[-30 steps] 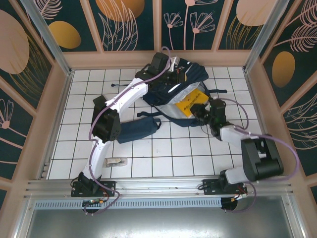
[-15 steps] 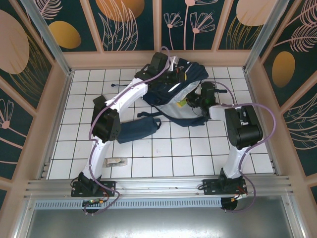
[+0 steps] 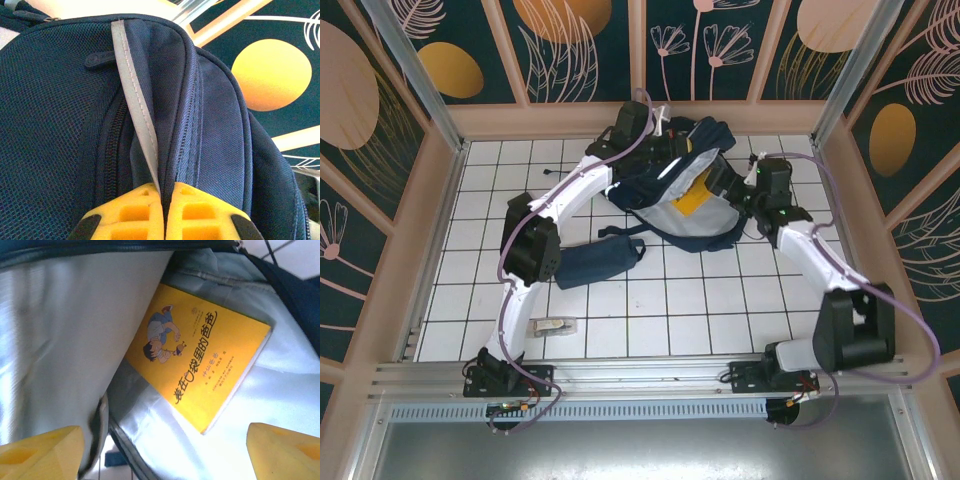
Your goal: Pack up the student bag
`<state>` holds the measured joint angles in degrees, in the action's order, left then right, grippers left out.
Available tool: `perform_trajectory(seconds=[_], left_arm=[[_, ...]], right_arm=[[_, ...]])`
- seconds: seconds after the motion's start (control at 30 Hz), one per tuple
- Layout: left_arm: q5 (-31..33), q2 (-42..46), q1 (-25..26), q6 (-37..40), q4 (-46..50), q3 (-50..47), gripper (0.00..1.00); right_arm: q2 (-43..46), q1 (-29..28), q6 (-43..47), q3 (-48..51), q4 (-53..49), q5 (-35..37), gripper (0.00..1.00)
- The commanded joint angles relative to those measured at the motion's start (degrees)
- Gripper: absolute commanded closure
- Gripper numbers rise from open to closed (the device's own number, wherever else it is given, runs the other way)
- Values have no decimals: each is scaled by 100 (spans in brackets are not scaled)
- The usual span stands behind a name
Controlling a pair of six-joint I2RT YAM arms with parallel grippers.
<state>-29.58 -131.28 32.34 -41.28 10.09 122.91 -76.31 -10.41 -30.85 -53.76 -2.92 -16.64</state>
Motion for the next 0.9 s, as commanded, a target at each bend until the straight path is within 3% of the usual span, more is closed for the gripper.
perform_trajectory(seconds=[0.0, 0.2, 0.43, 0.57, 0.87], left_arm=[[17, 227, -157, -127, -928, 432, 100], [-99, 147, -167, -197, -936, 446, 100], [-221, 280, -166, -250, -1043, 5, 100], [-232, 406, -166, -252, -1127, -265, 100], [-177, 521, -167, -207, -1167, -419, 100]], right_arm=[[635, -160, 576, 392, -778, -224, 16], [1104, -1229, -6, 1278, 239, -600, 17], [81, -2529, -456, 1509, 1809, -220, 18], [-836, -2864, -551, 1116, 1977, 196, 19], [-2344, -3307, -632, 289, 2307, 220, 27]])
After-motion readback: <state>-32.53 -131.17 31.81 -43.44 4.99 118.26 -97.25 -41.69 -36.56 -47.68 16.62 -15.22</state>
